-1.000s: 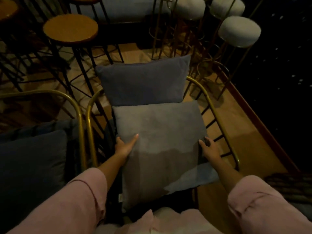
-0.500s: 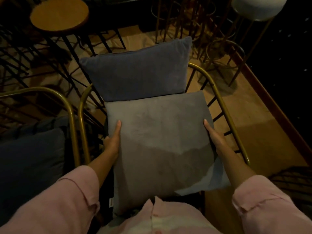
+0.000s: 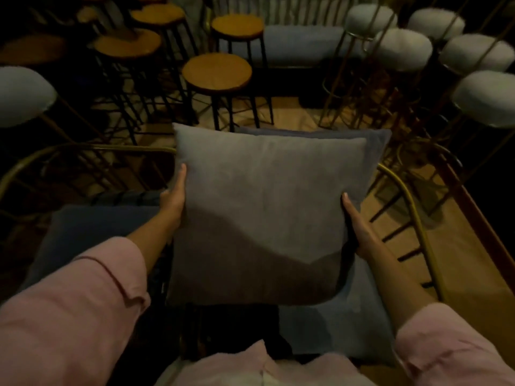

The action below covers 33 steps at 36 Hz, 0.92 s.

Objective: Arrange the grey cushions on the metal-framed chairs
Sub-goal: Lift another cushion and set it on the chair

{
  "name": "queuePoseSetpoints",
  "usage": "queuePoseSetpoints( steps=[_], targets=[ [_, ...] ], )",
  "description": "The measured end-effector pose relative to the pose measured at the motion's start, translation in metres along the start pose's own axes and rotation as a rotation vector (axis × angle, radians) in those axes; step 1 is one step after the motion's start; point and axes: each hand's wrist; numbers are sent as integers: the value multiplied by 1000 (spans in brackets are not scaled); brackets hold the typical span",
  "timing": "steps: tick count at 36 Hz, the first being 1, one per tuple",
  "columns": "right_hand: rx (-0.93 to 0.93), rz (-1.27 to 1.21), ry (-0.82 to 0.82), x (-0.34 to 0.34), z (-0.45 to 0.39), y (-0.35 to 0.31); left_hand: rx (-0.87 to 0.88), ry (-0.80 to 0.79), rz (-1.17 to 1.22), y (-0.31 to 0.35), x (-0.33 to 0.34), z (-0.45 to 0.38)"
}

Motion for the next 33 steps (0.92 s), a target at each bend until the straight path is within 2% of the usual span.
queuePoseSetpoints(
  steps=[3, 6, 9, 15, 21, 26, 32, 33],
  targets=[
    [-11, -5, -104, 59, 4, -21, 31, -11, 42, 33, -42, -16],
    [5, 32, -223, 119, 10, -36, 43, 49, 79, 61, -91, -40],
    [-28, 29, -251, 181, 13, -48, 74, 101, 80, 87, -138, -67],
    [-154, 20, -275, 310, 27, -68, 44, 98, 112, 140, -222, -134],
    [-222, -9, -243, 418, 24, -79, 59, 103, 135, 196, -267, -213],
    [-166, -26, -156, 486, 10, -92, 18, 76, 150, 218, -288, -295],
    [-117, 3, -63, 536, -23, -77, 18, -50, 245, 223, -279, -333],
    [-120, -1, -50, 541, -30, -70, 16, -126, 266, 219, -280, -345]
  ],
)
Point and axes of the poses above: each hand's wrist, its own z-axis away from the middle knuckle, its own x-axis out of the palm, y = z × x, and after that the axes turned 6 degrees about y, right-handed
